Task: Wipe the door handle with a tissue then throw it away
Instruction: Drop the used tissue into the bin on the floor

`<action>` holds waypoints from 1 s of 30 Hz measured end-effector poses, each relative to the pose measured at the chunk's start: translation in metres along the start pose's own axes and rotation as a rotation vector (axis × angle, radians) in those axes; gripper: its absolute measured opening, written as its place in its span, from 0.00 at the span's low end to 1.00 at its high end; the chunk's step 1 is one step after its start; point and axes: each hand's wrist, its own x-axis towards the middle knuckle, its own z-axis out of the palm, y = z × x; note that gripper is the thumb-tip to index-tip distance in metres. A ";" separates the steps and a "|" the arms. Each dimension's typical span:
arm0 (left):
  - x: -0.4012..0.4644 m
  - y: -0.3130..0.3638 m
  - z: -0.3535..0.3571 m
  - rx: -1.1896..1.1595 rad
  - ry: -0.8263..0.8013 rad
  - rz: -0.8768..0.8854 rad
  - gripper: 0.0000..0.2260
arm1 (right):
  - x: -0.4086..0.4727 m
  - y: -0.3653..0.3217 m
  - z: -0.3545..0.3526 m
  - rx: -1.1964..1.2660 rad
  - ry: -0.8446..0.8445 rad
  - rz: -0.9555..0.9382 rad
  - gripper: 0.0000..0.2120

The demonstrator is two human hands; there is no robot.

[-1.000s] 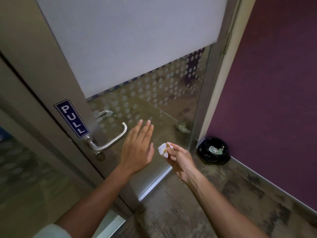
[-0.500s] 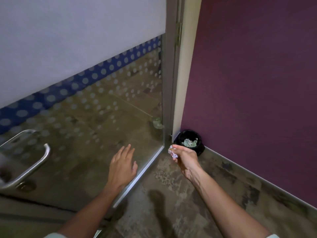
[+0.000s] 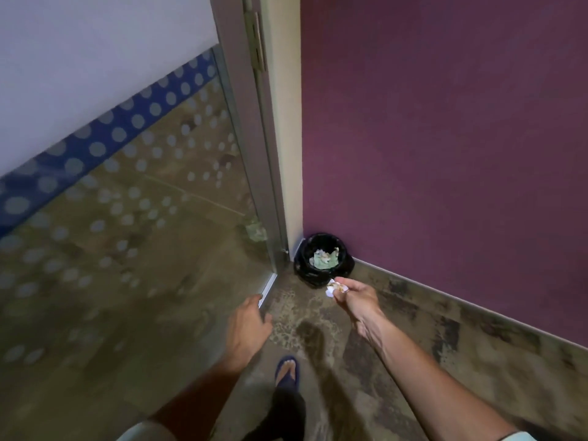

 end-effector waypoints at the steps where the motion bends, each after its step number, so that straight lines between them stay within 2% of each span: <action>1: 0.015 0.003 0.003 -0.019 -0.036 -0.008 0.23 | 0.012 -0.003 0.004 -0.001 0.033 -0.011 0.12; 3: 0.045 0.006 0.009 -0.062 -0.108 -0.036 0.23 | 0.037 -0.010 0.014 0.006 0.096 -0.016 0.09; 6: 0.088 0.008 0.018 -0.126 -0.169 -0.038 0.22 | 0.075 -0.022 0.029 0.013 0.158 -0.001 0.11; 11: 0.156 0.014 0.024 -0.095 -0.208 -0.027 0.18 | 0.128 -0.047 0.052 -0.014 0.188 0.032 0.15; 15: 0.205 0.022 0.027 -0.176 -0.198 -0.050 0.14 | 0.169 -0.062 0.068 -0.007 0.212 0.060 0.11; 23: 0.273 0.034 0.040 -0.185 -0.208 -0.054 0.20 | 0.239 -0.064 0.086 0.104 0.323 0.160 0.06; 30: 0.297 0.033 0.058 -0.222 -0.243 -0.115 0.22 | 0.286 -0.056 0.088 0.037 0.326 0.248 0.13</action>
